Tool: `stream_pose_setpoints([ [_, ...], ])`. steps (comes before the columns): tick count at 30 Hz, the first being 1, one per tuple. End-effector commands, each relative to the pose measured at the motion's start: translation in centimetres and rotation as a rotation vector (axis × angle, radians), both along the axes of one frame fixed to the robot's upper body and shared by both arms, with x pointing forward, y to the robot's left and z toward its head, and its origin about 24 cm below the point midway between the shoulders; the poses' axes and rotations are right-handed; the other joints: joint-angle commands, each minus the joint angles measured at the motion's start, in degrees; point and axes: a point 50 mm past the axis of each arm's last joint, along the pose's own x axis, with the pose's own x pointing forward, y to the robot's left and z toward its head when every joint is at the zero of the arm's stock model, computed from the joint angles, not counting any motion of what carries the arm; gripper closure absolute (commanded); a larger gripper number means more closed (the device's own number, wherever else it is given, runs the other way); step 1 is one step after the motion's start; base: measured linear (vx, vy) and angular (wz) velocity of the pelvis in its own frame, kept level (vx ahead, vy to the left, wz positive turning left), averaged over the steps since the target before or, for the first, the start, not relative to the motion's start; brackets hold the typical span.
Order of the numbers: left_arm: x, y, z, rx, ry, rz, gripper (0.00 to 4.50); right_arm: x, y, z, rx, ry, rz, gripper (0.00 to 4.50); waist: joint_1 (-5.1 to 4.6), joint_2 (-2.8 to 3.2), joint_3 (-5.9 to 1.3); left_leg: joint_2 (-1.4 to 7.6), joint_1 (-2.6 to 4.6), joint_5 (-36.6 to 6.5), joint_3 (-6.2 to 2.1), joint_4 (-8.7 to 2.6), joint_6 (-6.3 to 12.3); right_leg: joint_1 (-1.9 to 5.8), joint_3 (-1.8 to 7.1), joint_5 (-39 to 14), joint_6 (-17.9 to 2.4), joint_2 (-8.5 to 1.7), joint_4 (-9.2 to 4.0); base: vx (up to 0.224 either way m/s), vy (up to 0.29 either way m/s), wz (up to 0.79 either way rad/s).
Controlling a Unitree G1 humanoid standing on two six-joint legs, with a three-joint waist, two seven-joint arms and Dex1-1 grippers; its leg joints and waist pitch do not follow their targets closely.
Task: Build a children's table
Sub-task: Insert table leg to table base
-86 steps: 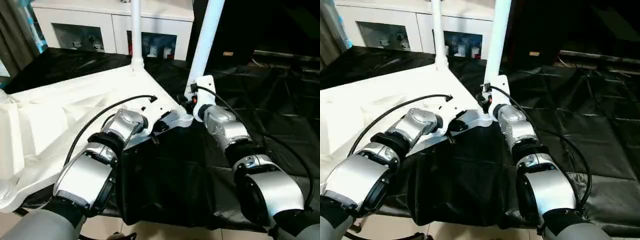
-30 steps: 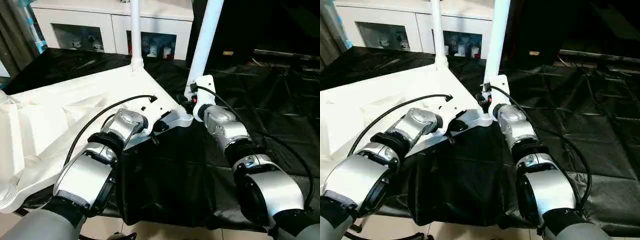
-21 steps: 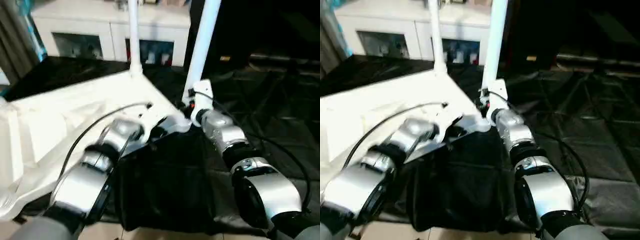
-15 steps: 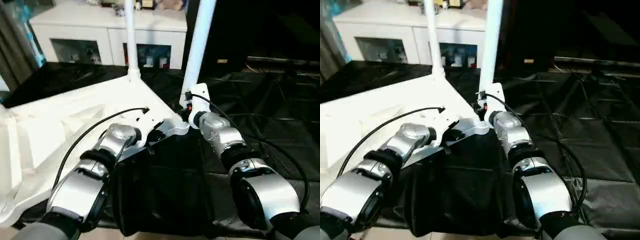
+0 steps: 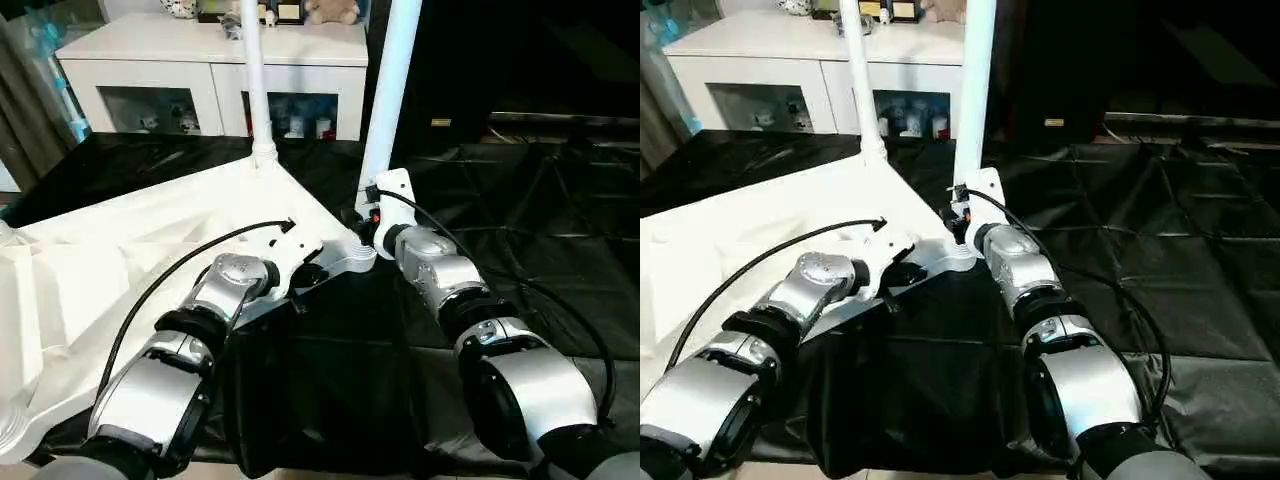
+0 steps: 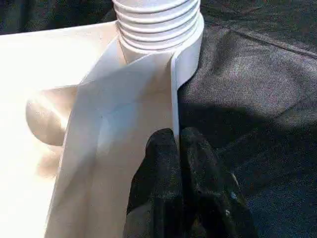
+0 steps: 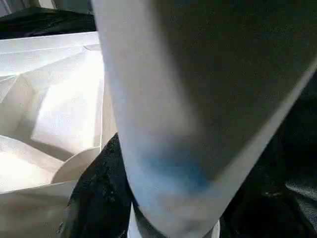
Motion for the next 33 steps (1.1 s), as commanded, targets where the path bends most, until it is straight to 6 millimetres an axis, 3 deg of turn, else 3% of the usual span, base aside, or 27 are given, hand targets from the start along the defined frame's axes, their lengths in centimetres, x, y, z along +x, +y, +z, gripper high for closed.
stream_pose_setpoints([
  [1, 4.0, -1.5, 8.0, -0.099, -0.177, 0.064, 4.06, -1.3, -1.4, -2.7, 0.047, 0.111, 0.007, 2.06, -0.05, 0.00, -0.63, 1.33, 1.13, -33.0, -1.73, -4.59, -1.01, -0.93, 1.63, -35.6, -4.5, -2.80, -6.39, 0.000, 0.000, 0.00],
  [2, 3.9, -0.6, 8.4, -0.184, -0.211, 0.059, 3.95, -1.0, -2.0, -1.4, 0.092, 0.037, 0.037, 1.92, -0.17, -0.47, -0.51, 1.27, 0.89, -32.8, -1.58, -4.65, -0.49, -0.73, 1.54, -35.3, -4.2, -2.60, -6.59, 0.000, 0.000, 0.00],
  [8, 3.9, -0.6, 8.4, -0.184, -0.211, 0.059, 3.54, -1.0, -2.0, -1.4, 0.092, 0.037, 0.037, 1.45, 0.57, -0.23, -1.27, 1.78, -0.23, -24.6, -1.21, -4.73, 0.16, 0.41, 1.87, -23.3, -9.2, -2.92, -5.10, 0.000, 0.000, 0.00],
  [11, 3.9, -0.6, 8.4, -0.184, -0.211, 0.059, 3.38, -1.0, -2.0, -1.4, 0.092, 0.037, 0.037, 1.07, 0.56, -0.18, -1.16, 1.79, -0.32, -24.4, -1.00, -4.72, -0.03, 0.44, 1.84, -21.3, -10.1, -2.80, -4.92, 0.000, 0.000, 0.00],
  [14, 3.9, -0.6, 8.4, -0.184, -0.211, 0.059, 3.12, -1.0, -2.0, -1.4, 0.092, 0.037, 0.037, 0.93, 0.82, -0.12, -1.48, 1.91, -0.53, -20.6, -0.63, -4.42, 0.52, 0.67, 1.87, -14.5, -11.5, -2.70, -4.24, 0.000, 0.000, 0.00],
  [19, 3.9, -0.6, 8.4, -0.184, -0.211, 0.059, 2.71, -1.0, -2.0, -1.4, 0.092, 0.037, 0.037, 0.39, 1.03, -0.15, -1.58, 1.96, -0.77, -17.2, -0.26, -4.07, 1.28, 1.15, 1.72, -9.7, -12.7, -2.64, -3.51, 0.000, 0.000, 0.00],
  [24, 3.9, -0.6, 8.4, -0.184, -0.211, 0.059, 2.31, -1.0, -2.0, -1.4, 0.092, 0.037, 0.037, 0.02, 1.09, -0.08, -1.48, 2.08, -0.72, -16.3, -0.08, -3.94, 1.33, 1.28, 1.68, -8.0, -13.6, -2.64, -3.23, 0.000, 0.000, 0.00],
  [33, 3.9, -0.6, 8.4, -0.184, -0.211, 0.059, 1.71, -1.0, -2.0, -1.4, 0.092, 0.037, 0.037, 0.00, 1.23, -0.15, -1.50, 2.12, -0.64, -14.0, 0.10, -3.57, 2.12, 1.46, 1.64, -5.4, -14.2, -2.61, -2.85, 0.000, 0.000, 0.00],
])
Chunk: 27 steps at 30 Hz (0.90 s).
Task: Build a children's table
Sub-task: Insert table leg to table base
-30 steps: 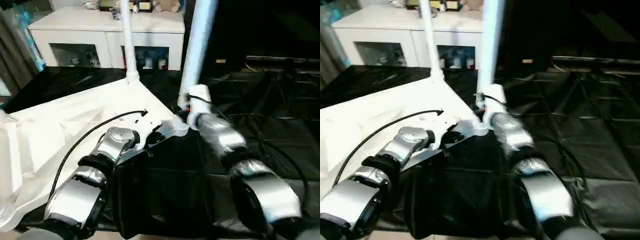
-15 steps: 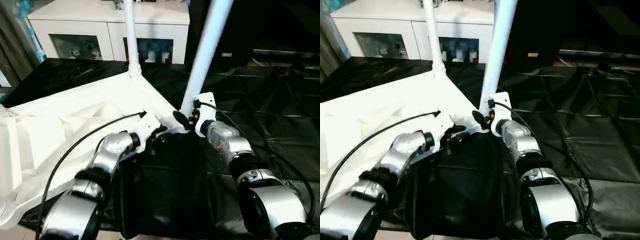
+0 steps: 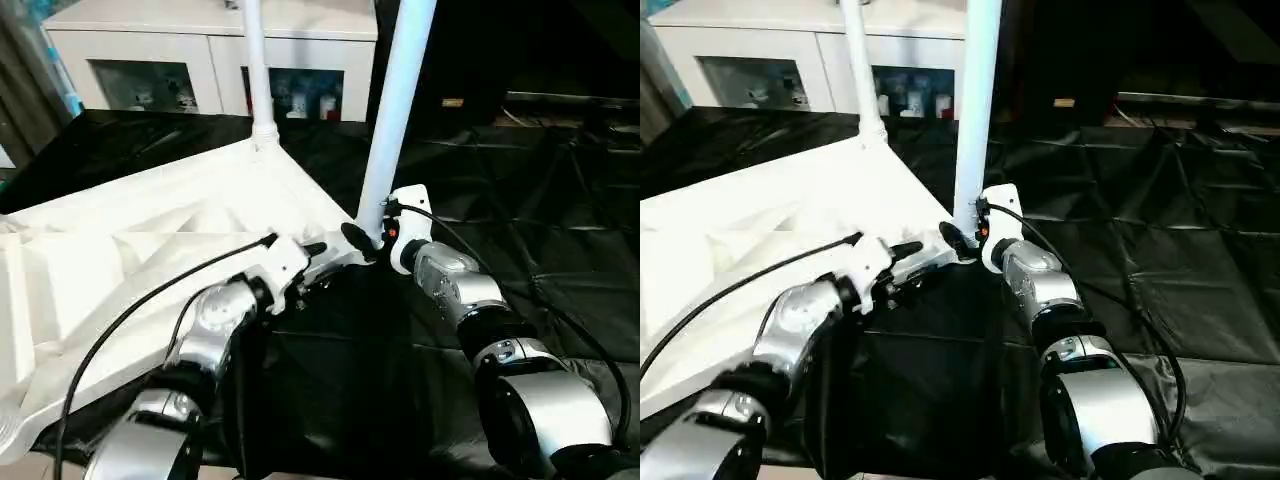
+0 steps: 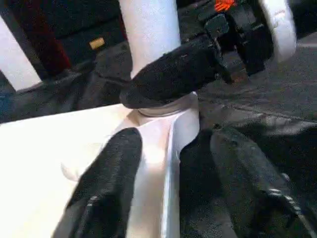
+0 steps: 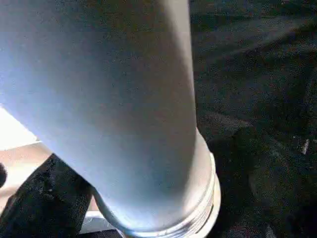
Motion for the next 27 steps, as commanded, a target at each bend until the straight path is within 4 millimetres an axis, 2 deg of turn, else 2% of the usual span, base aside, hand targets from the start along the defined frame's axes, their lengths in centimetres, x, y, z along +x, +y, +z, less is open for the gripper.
stream_pose_setpoints([
  [1, 7.64, -0.98, 8.90, 0.109, 0.227, 0.058, 1.58, -0.04, -0.02, -0.12, 0.000, 0.009, -0.003, 0.00, 0.32, -0.21, -2.57, 2.05, 0.64, -14.2, -0.26, -3.24, 2.07, 2.30, 1.58, -6.0, -13.6, -2.63, -2.79, 0.000, 0.000, 0.00],
  [4, 7.64, -0.98, 8.90, 0.109, 0.227, 0.058, 1.38, -0.04, -0.02, -0.12, 0.000, 0.009, -0.003, 0.00, 0.39, -0.10, -2.58, 2.19, 0.64, -15.1, -0.35, -3.29, 1.77, 2.30, 1.64, -7.8, -13.4, -2.87, -2.96, 0.000, 0.000, 0.00],
  [5, 7.64, -0.98, 8.90, 0.109, 0.227, 0.058, 1.38, -0.04, -0.02, -0.12, 0.000, 0.009, -0.003, 0.00, 0.29, -0.24, -2.50, 2.20, 0.69, -15.5, -0.31, -3.29, 1.54, 2.19, 1.65, -8.1, -13.3, -2.69, -2.95, 0.000, 0.000, 0.00],
  [6, 7.64, -0.98, 8.90, 0.109, 0.227, 0.058, 1.13, -0.04, -0.02, -0.12, 0.000, 0.009, -0.003, 0.00, 0.28, -0.26, -2.44, 2.19, 0.71, -16.1, -0.30, -3.35, 1.32, 2.16, 1.68, -8.8, -13.1, -2.66, -2.96, 0.000, 0.000, 0.00],
  [8, 7.64, -0.98, 8.90, 0.109, 0.227, 0.058, 1.03, -0.04, -0.02, -0.12, 0.000, 0.009, -0.003, 0.00, 0.27, -0.14, -2.50, 2.29, 0.71, -16.1, -0.41, -3.30, 1.26, 2.24, 1.73, -8.9, -13.0, -2.84, -2.96, 0.000, 0.000, 0.00],
  [10, 7.64, -0.98, 8.90, 0.109, 0.227, 0.058, 0.93, -0.04, -0.02, -0.12, 0.000, 0.009, -0.003, 0.00, 0.29, -0.19, -2.43, 2.30, 0.79, -16.2, -0.32, -3.30, 1.13, 2.08, 1.74, -8.6, -13.2, -2.67, -2.98, 0.000, 0.000, 0.00],
  [15, 7.64, -0.98, 8.90, 0.109, 0.227, 0.058, 0.55, -0.04, -0.02, -0.12, 0.000, 0.009, -0.003, 0.00, 0.38, -0.22, -2.52, 2.27, 0.78, -14.8, -0.23, -3.08, 1.72, 2.22, 1.70, -5.6, -13.6, -2.60, -2.60, 0.000, 0.000, 0.00],
  [19, 7.64, -0.98, 8.90, 0.109, 0.227, 0.058, 0.08, -0.04, -0.02, -0.12, 0.000, 0.009, -0.003, 0.00, 0.43, -0.21, -2.60, 2.24, 0.81, -13.9, -0.20, -2.91, 2.19, 2.34, 1.67, -4.5, -13.9, -2.66, -2.42, 0.000, 0.000, 0.00],
  [27, 7.64, -0.98, 8.90, 0.109, 0.227, 0.058, 0.03, -0.04, -0.02, -0.12, 0.000, 0.009, -0.003, 0.00, 0.45, -0.22, -2.67, 2.21, 0.89, -13.5, -0.17, -2.75, 2.36, 2.38, 1.68, -4.4, -14.1, -2.64, -2.30, 0.000, 0.000, 0.00],
])
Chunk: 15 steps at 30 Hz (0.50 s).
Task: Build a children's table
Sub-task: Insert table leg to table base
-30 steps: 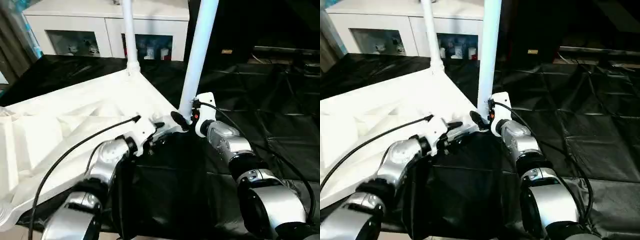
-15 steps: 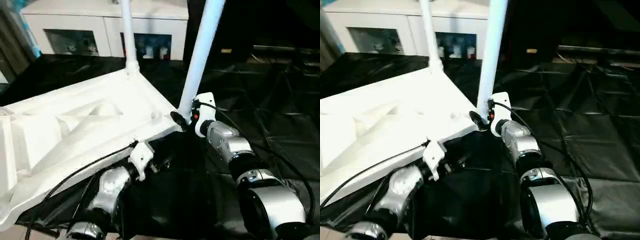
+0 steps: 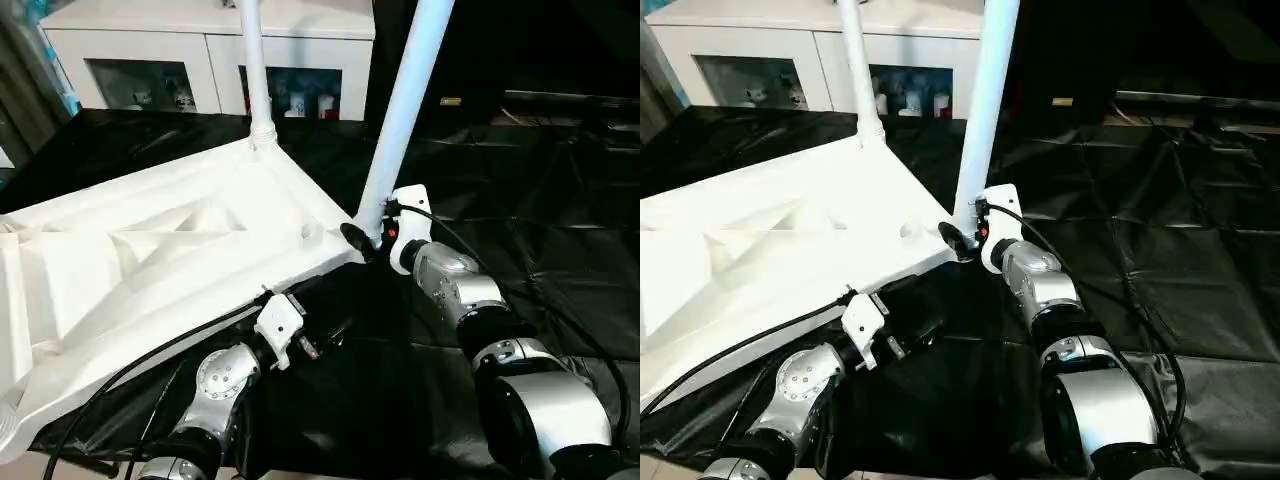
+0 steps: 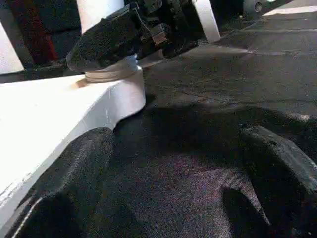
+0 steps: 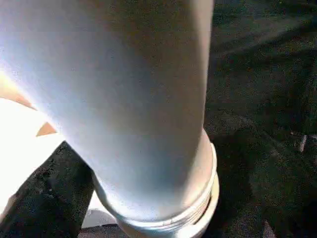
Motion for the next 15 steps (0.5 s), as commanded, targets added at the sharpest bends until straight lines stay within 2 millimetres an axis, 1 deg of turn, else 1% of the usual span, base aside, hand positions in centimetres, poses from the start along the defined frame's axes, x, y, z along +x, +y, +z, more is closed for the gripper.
stream_pose_setpoints([
  [1, 12.5, -0.3, 12.8, 0.220, 0.198, 0.031, 0.03, 0.0, -0.1, -0.1, -0.002, 0.008, -0.004, 0.00, 0.41, -0.15, -2.95, 2.07, 0.82, -13.3, -0.31, -2.91, 2.43, 2.46, 1.62, -4.1, -14.1, -2.68, -2.62, 0.000, 0.000, 0.00],
  [2, 12.5, -0.3, 12.8, 0.220, 0.198, 0.031, 0.03, 0.0, -0.1, -0.1, -0.002, 0.008, -0.004, 0.00, 0.40, -0.18, -2.95, 2.06, 0.79, -13.0, -0.31, -2.88, 2.60, 2.49, 1.59, -3.6, -14.2, -2.63, -2.56, 0.000, 0.000, 0.00],
  [3, 11.5, 1.6, 13.3, 0.060, 0.093, 0.057, 0.03, -1.4, -2.0, 1.8, 0.059, -0.189, 0.096, 0.00, 0.46, -0.33, -2.72, 1.86, 0.61, -13.2, -0.25, -2.88, 3.17, 2.67, 1.57, -3.4, -13.7, -2.40, -2.71, 0.000, 0.000, 0.00],
  [4, 10.6, 3.0, 13.7, -0.027, 0.015, 0.079, 0.03, -3.2, -2.8, 3.1, 0.073, -0.317, 0.193, 0.00, 1.46, -0.17, -3.03, 2.51, 1.56, -13.4, -0.27, -2.49, 4.02, 2.26, 1.87, -0.8, -11.8, -2.69, -2.61, 0.000, 0.000, 0.00],
  [5, 10.5, 3.0, 13.7, -0.031, 0.011, 0.080, 0.03, -3.3, -2.8, 3.1, 0.074, -0.323, 0.199, 0.00, 1.90, -0.48, -2.86, 2.30, 1.15, -12.7, -0.44, -2.58, 4.99, 2.89, 1.74, 1.1, -10.7, -2.33, -2.69, 0.000, 0.000, 0.00],
  [6, 9.8, 3.7, 13.9, -0.073, -0.038, 0.092, 0.03, -4.8, -2.9, 3.7, 0.076, -0.392, 0.276, 0.00, 2.08, -0.87, -2.93, 2.20, 0.66, -10.8, -0.50, -2.41, 5.99, 3.08, 1.72, 3.6, -10.9, -2.55, -2.17, 0.000, 0.000, 0.00],
  [7, 9.8, 3.7, 13.9, -0.073, -0.038, 0.092, 0.03, -4.8, -2.9, 3.7, 0.076, -0.392, 0.276, 0.00, 2.48, -0.97, -3.09, 2.25, 0.59, -10.2, -0.52, -2.20, 6.48, 3.07, 1.71, 3.1, -10.4, -2.81, -2.08, 0.000, 0.000, 0.00],
  [8, 9.5, 4.0, 14.0, -0.095, -0.053, 0.108, 0.03, -5.7, -2.9, 3.9, 0.058, -0.428, 0.317, 0.00, 2.17, -1.16, -2.88, 2.02, 0.29, -10.6, -0.52, -2.36, 6.65, 3.10, 1.57, 1.4, -10.3, -2.74, -2.25, 0.000, 0.000, 0.00],
  [9, 9.5, 4.1, 14.0, -0.098, -0.052, 0.111, 0.03, -5.8, -2.7, 3.8, 0.039, -0.440, 0.328, 0.00, 2.12, -0.98, -2.80, 2.02, 0.51, -12.4, -0.44, -2.44, 6.02, 2.78, 1.62, -3.7, -9.9, -2.81, -2.79, 0.000, 0.000, 0.00],
  [10, 9.4, 4.1, 14.0, -0.100, -0.052, 0.113, 0.03, -6.0, -2.5, 3.8, 0.015, -0.456, 0.340, 0.00, 1.54, -0.94, -2.50, 1.94, 0.33, -14.8, -0.57, -2.84, 4.87, 2.63, 1.65, -10.1, -9.3, -2.90, -3.36, 0.000, 0.000, 0.00],
  [11, 9.4, 4.1, 14.0, -0.100, -0.052, 0.113, 0.03, -6.0, -2.5, 3.8, 0.015, -0.456, 0.340, 0.00, 1.42, -0.87, -2.40, 1.95, 0.48, -16.1, -0.65, -3.01, 4.10, 2.41, 1.68, -13.7, -8.9, -2.97, -3.71, 0.000, 0.000, 0.00],
  [12, 9.4, 4.1, 14.0, -0.100, -0.052, 0.114, 0.03, -6.0, -2.4, 3.9, 0.005, -0.467, 0.343, 0.00, 1.18, -0.87, -2.23, 1.95, 0.74, -18.4, -0.74, -3.16, 2.95, 2.04, 1.89, -19.2, -7.9, -3.03, -4.32, 0.000, 0.000, 0.00],
  [13, 9.4, 4.1, 14.0, -0.100, -0.052, 0.115, 0.03, -6.0, -2.3, 3.9, 0.002, -0.473, 0.343, 0.00, 1.19, -0.83, -2.28, 1.97, 0.94, -19.0, -0.82, -3.16, 2.46, 1.94, 1.99, -20.6, -7.6, -3.11, -4.48, 0.000, 0.000, 0.00],
  [14, 9.4, 4.1, 14.0, -0.100, -0.052, 0.115, 0.03, -6.0, -2.3, 3.9, 0.002, -0.473, 0.343, 0.00, 1.08, -0.87, -2.27, 1.98, 1.02, -19.4, -0.88, -3.26, 1.90, 1.80, 2.12, -20.6, -7.4, -2.90, -4.49, 0.000, 0.000, 0.00],
  [15, 9.4, 4.1, 14.0, -0.100, -0.052, 0.114, 0.03, -6.0, -2.4, 4.0, 0.001, -0.475, 0.340, 0.00, 1.05, -0.84, -2.30, 1.97, 0.96, -19.4, -0.93, -3.33, 1.68, 1.86, 2.13, -19.6, -7.4, -2.84, -4.40, 0.000, 0.000, 0.00],
])
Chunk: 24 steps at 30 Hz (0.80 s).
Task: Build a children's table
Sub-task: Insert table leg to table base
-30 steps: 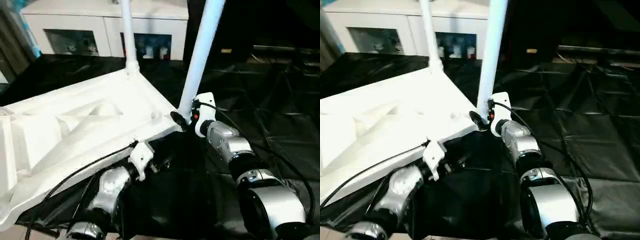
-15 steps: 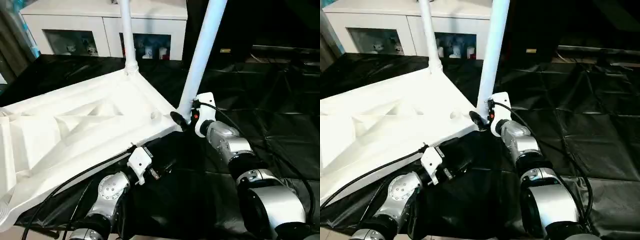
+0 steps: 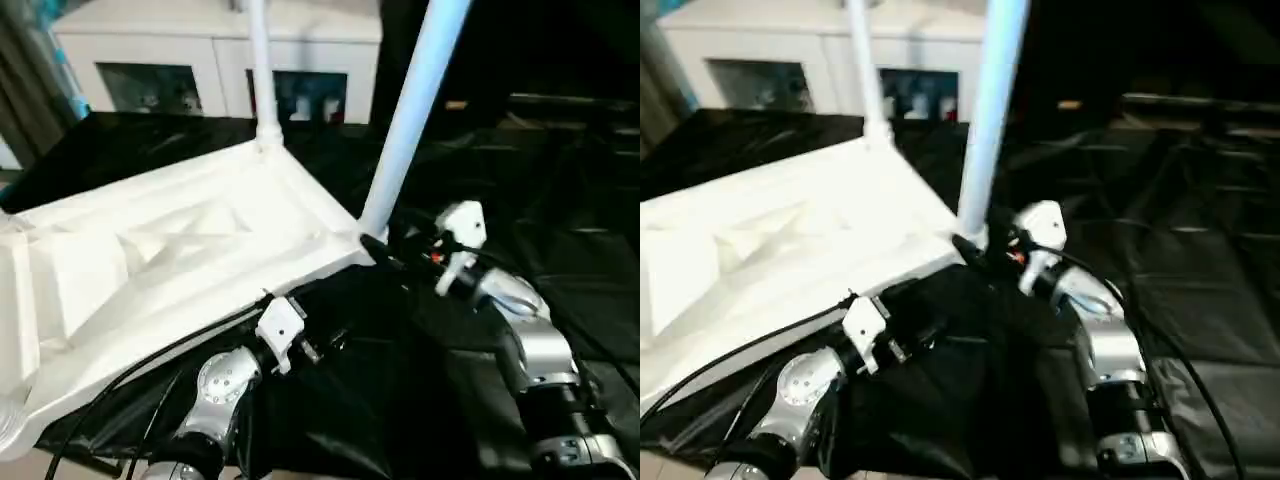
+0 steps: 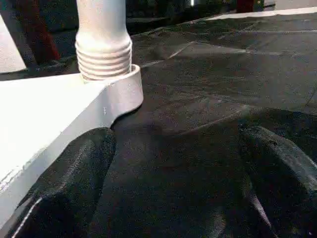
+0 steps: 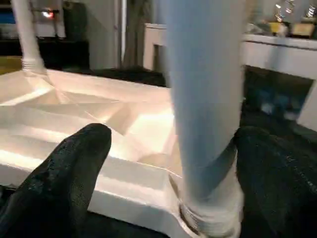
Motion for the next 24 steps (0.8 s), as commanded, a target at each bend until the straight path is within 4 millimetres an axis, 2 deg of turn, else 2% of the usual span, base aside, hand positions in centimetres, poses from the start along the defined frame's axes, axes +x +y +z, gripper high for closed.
stream_pose_setpoints([
  [1, 9.8, 4.5, 14.3, -0.084, -0.066, 0.119, 0.03, -0.3, 0.0, 0.6, -0.009, -0.026, 0.005, 0.00, -0.05, -1.02, -2.37, 1.87, 0.63, -18.2, -1.09, -3.75, 1.47, 1.67, 1.91, -16.9, -8.2, -2.67, -4.45, 0.000, 0.000, 0.00],
  [3, 9.8, 4.5, 14.2, -0.083, -0.066, 0.119, 0.03, -0.7, -0.2, 0.7, -0.012, -0.019, 0.004, 0.00, 0.10, -1.03, -2.52, 1.83, 0.47, -16.0, -1.04, -3.54, 2.11, 1.96, 1.93, -11.8, -8.7, -2.50, -3.92, 0.000, 0.000, 0.00],
  [4, 9.7, 4.5, 14.2, -0.085, -0.066, 0.122, 0.03, -0.9, -0.2, 0.6, -0.012, -0.011, -0.001, 0.00, 0.32, -1.04, -2.65, 1.86, 0.64, -14.9, -0.91, -3.28, 2.81, 1.92, 1.92, -9.1, -9.2, -2.51, -3.70, 0.000, 0.000, 0.00],
  [6, 9.5, 4.5, 14.1, -0.088, -0.066, 0.133, 0.03, -1.5, -0.3, 0.2, -0.004, 0.018, -0.026, 0.00, 0.52, -1.05, -2.72, 1.73, 0.41, -12.8, -0.85, -3.10, 3.84, 2.16, 1.84, -5.6, -9.8, -2.45, -3.36, 0.000, 0.000, 0.00],
  [10, 9.3, 4.4, 13.8, -0.089, -0.063, 0.138, 0.03, -1.9, 0.2, -0.3, 0.001, 0.036, -0.040, 0.00, 0.33, -1.04, -2.58, 1.68, 0.30, -14.2, -0.88, -3.23, 3.74, 2.07, 1.73, -9.3, -9.6, -2.67, -3.72, 0.000, 0.000, 0.00],
  [12, 9.2, 4.4, 13.7, -0.089, -0.059, 0.138, 0.03, -2.0, 0.6, -0.6, 0.003, 0.045, -0.044, 0.00, 0.18, -1.04, -2.45, 1.68, 0.35, -16.1, -1.00, -3.49, 2.77, 1.99, 1.76, -13.7, -8.5, -2.73, -4.12, 0.000, 0.000, 0.00],
  [13, 9.1, 4.4, 13.7, -0.088, -0.057, 0.136, 0.03, -1.9, 0.7, -0.6, 0.004, 0.047, -0.049, 0.00, 0.13, -1.02, -2.49, 1.72, 0.39, -16.2, -1.07, -3.52, 2.41, 1.94, 1.78, -14.1, -8.2, -2.72, -4.14, 0.000, 0.000, 0.00],
  [17, 9.1, 4.3, 13.6, -0.086, -0.053, 0.133, 0.03, -1.7, 1.0, -0.7, 0.004, 0.050, -0.064, 0.00, 0.14, -0.93, -2.64, 1.73, 0.50, -15.3, -1.01, -3.35, 2.37, 1.88, 1.85, -11.2, -8.6, -2.60, -3.87, 0.000, 0.000, 0.00],
  [18, 9.1, 4.3, 13.6, -0.084, -0.052, 0.131, 0.03, -1.7, 1.2, -0.6, 0.008, 0.053, -0.070, 0.00, 0.19, -1.31, -2.70, 1.67, 0.37, -14.2, -0.98, -3.24, 2.74, 2.04, 1.83, -9.8, -8.9, -2.60, -3.58, 0.000, 0.000, 0.00],
  [19, 9.1, 4.3, 13.7, -0.083, -0.052, 0.130, 0.03, -1.6, 1.3, -0.5, 0.008, 0.057, -0.075, 0.00, 0.25, -0.61, -2.69, 1.66, 0.39, -13.8, -1.02, -3.26, 2.86, 2.01, 1.82, -9.0, -9.1, -2.63, -3.55, 0.000, 0.000, 0.00],
  [21, 9.1, 4.3, 13.7, -0.082, -0.052, 0.130, 0.03, -1.6, 1.3, -0.5, 0.008, 0.057, -0.076, 0.00, 0.15, -0.94, -2.72, 1.65, 0.44, -14.0, -0.92, -3.18, 2.87, 2.04, 1.79, -8.4, -9.3, -2.55, -3.57, 0.000, 0.000, 0.00],
  [24, 9.1, 4.3, 13.7, -0.082, -0.052, 0.130, 0.03, -1.6, 1.3, -0.5, 0.008, 0.057, -0.076, 0.00, 0.16, -0.95, -2.73, 1.63, 0.40, -14.1, -0.93, -3.15, 2.76, 2.16, 1.79, -8.3, -9.4, -2.58, -3.53, 0.000, 0.000, 0.00],
])
